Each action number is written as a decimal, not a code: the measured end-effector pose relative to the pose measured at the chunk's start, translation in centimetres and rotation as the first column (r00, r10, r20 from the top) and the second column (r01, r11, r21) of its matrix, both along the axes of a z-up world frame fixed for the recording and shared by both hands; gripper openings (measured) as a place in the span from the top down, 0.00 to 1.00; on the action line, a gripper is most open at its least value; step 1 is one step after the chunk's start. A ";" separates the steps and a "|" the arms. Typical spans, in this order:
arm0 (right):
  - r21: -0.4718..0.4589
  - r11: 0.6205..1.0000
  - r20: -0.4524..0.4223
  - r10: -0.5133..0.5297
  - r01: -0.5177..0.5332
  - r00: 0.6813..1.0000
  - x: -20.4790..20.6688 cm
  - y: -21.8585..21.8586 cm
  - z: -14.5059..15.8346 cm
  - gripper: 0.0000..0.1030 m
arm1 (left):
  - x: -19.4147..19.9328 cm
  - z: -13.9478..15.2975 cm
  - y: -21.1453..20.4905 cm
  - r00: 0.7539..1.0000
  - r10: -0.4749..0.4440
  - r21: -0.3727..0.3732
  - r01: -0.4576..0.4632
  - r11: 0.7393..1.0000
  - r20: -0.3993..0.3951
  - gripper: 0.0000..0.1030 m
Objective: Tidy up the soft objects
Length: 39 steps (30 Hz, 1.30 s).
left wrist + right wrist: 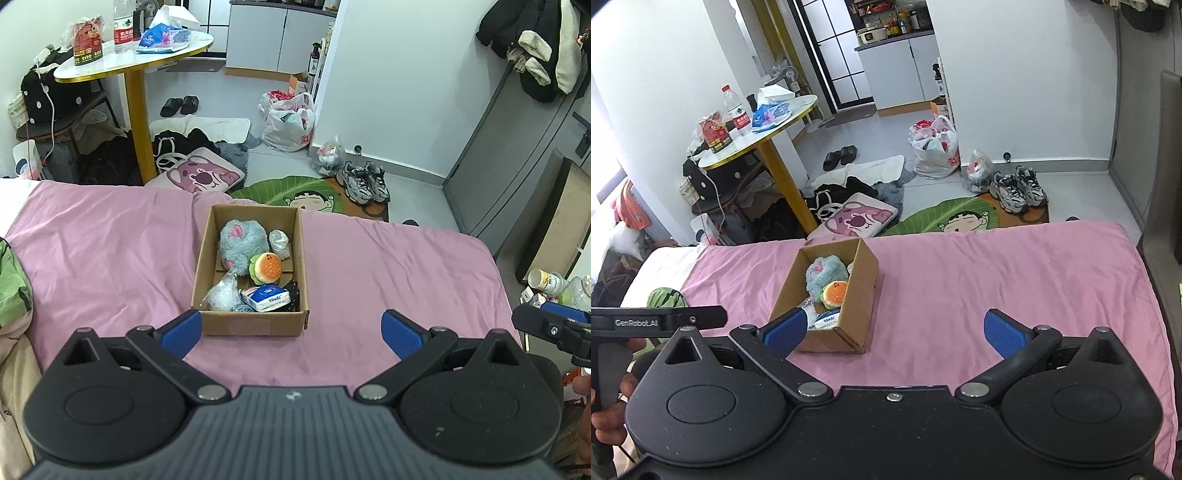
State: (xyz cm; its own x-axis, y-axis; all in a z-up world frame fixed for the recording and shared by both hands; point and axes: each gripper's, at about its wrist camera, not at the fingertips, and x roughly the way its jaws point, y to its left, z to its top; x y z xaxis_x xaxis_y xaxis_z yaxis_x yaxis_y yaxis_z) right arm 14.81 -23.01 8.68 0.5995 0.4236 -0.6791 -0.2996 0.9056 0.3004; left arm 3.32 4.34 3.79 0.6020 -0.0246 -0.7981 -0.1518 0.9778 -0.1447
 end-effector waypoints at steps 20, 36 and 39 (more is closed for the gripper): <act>-0.008 1.000 0.045 -0.006 0.006 0.999 -2.6 0.0 1.6 0.00 | -3.8 2.7 -0.3 0.997 -0.032 0.041 0.029 0.999 0.077 0.01; -0.006 1.000 0.049 -0.006 0.006 0.999 -3.1 -0.2 1.8 0.00 | -4.2 2.8 -0.1 0.997 -0.023 0.045 0.019 0.999 0.075 0.01; -0.004 1.000 0.047 -0.008 0.008 0.999 -3.1 -0.2 1.7 0.00 | -4.2 2.7 -0.1 0.997 -0.022 0.049 0.018 0.999 0.072 0.01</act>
State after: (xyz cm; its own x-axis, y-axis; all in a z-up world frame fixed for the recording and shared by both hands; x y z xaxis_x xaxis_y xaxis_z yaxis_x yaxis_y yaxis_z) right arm 11.75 -23.24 10.35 0.6345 0.4158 -0.6516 -0.3059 0.9092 0.2824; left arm -0.87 4.25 6.48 0.6577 0.0005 -0.7532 -0.1228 0.9867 -0.1067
